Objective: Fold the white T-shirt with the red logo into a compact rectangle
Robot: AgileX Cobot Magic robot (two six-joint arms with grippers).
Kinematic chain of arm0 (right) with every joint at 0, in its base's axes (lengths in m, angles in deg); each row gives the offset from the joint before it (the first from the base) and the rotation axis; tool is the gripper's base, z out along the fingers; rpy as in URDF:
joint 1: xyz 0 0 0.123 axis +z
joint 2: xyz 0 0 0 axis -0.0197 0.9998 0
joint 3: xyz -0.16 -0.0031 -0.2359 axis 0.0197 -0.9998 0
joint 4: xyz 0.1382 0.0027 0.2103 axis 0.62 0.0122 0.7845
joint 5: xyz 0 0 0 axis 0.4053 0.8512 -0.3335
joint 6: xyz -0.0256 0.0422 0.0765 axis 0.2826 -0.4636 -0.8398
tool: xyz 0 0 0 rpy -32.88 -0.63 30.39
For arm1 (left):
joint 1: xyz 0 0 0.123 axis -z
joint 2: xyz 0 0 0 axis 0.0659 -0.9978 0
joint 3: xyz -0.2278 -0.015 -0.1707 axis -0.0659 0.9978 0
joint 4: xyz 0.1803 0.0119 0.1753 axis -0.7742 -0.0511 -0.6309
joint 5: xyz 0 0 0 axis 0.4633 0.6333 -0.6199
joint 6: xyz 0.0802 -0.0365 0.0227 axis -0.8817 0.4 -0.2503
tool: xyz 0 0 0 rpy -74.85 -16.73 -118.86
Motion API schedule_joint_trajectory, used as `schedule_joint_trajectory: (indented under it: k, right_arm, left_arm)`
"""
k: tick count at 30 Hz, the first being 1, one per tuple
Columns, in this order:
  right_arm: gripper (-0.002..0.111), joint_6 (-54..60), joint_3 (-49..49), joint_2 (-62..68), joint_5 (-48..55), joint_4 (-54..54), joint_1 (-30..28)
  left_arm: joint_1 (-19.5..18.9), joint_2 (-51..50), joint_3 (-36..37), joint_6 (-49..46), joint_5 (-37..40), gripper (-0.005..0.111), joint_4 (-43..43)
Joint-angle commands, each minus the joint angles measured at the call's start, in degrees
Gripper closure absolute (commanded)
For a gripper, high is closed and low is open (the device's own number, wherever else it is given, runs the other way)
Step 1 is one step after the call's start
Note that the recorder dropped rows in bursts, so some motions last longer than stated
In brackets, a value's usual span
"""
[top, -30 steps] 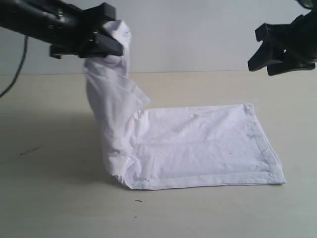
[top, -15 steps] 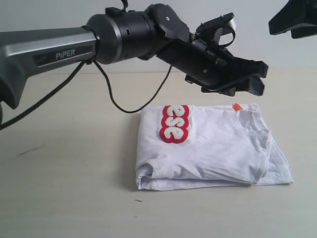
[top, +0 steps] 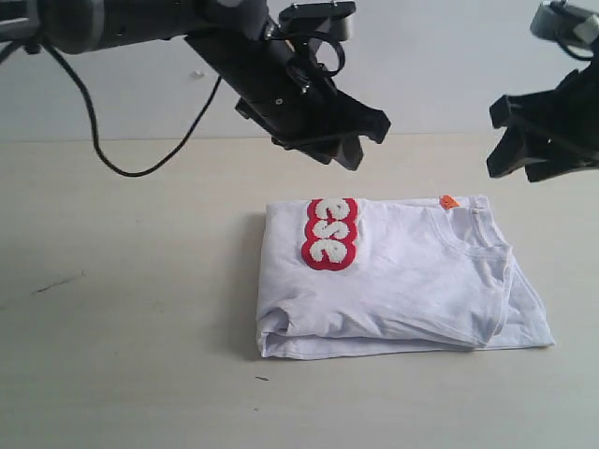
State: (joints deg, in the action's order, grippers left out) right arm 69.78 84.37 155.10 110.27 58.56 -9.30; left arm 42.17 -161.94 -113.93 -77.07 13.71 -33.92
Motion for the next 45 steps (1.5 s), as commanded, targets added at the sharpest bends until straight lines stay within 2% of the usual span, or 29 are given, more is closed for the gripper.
schedule_joint_trajectory:
  k: [1, 11, 14, 20, 25, 29, 35, 43, 45]
  right_arm:
    - [0.059, 0.01, -0.19, 5.82, -0.4, -0.61, -1.93]
    - [0.059, 5.98, -0.19, 16.47, -3.01, 7.46, -3.27]
    - [0.059, 8.23, -0.19, 18.43, -4.83, 11.21, -3.27]
    - [0.059, 9.32, -0.19, 21.19, -8.85, 13.43, -3.27]
    - [0.059, 9.62, 0.73, 24.27, -10.53, 12.35, -3.55]
    - [0.059, 4.9, 5.68, 23.92, -8.44, 7.17, -5.21]
    - [0.059, -1.67, 5.53, 26.4, -7.8, 0.55, -5.32]
    - [0.06, 0.93, 5.53, 28.68, -6.41, 3.67, -5.19]
    - [0.064, 1.76, 5.53, 28.68, -6.17, 4.46, -5.19]
  left_arm:
    - [-2.85, 6.79, 8.06, 0.66, -4.32, 0.069, -2.64]
    - [-13.69, 17.46, 26.8, -2.31, -11.35, 0.069, -2.42]
    - [-16.63, 18.86, 30.48, -3.53, -11.58, 0.069, -2.42]
    - [-19.94, 20.94, 35.11, -5.12, -13.67, 0.069, -1.68]
    - [-20.18, 21.22, 35.2, -5.23, -13.21, 0.069, -0.97]
    - [-20.18, 21.24, 35.2, -5.67, -12.76, 0.069, -0.97]
    - [-20.18, 21.24, 35.2, -5.76, -15.31, 0.069, -0.22]
    - [-20.18, 21.24, 35.2, -5.76, -15.27, 0.069, -0.22]
    - [-20.18, 21.24, 35.2, -5.76, -15.14, 0.069, -0.22]
